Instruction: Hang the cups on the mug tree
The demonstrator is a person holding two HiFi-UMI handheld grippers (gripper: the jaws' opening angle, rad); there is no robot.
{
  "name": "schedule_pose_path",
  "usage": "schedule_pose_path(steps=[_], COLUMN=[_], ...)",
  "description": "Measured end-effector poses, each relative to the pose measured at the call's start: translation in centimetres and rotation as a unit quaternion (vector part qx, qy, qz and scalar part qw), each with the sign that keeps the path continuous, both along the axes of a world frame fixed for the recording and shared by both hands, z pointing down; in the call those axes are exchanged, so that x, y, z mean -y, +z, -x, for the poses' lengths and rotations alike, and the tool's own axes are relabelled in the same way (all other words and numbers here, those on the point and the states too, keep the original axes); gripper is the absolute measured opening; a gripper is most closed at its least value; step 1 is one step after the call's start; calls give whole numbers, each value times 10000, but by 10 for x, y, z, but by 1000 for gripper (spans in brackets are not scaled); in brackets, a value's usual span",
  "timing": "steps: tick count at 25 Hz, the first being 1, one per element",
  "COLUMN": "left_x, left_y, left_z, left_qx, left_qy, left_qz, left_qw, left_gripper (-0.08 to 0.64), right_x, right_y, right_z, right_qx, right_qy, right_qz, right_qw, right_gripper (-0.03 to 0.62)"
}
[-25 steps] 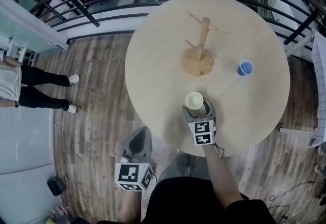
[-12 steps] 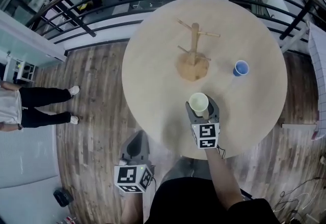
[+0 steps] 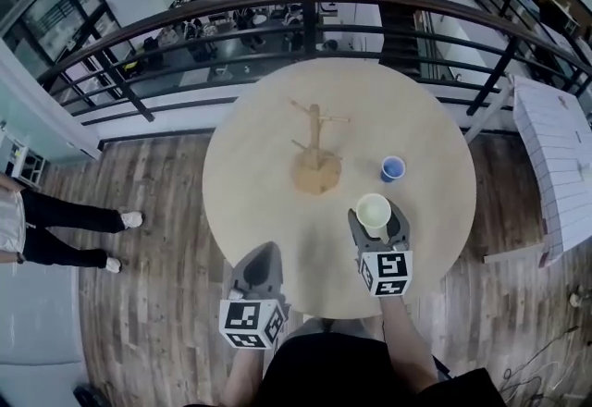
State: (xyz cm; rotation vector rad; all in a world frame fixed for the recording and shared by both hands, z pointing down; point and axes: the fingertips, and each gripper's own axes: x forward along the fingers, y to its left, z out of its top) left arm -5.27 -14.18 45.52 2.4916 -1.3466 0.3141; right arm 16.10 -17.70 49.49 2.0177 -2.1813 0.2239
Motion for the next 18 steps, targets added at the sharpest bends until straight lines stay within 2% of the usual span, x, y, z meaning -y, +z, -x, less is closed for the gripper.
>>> schedule_pose_path(steps=[6,18], left_x=[-8,-12], left_y=[-6,-11], left_z=[-15,-21], left_qx=[-179,-308], left_qy=[124,103], left_qz=[-38,-162], left_qw=[9998,9993], left_gripper=[2,2], right_x=[4,-7], right_y=[-34,-43], right_z=[-11,-33], right_qx=[-143,-341], right_qy=[130,335], right_qz=[-214,-176], right_qw=[9996,9987], right_gripper=[322,322])
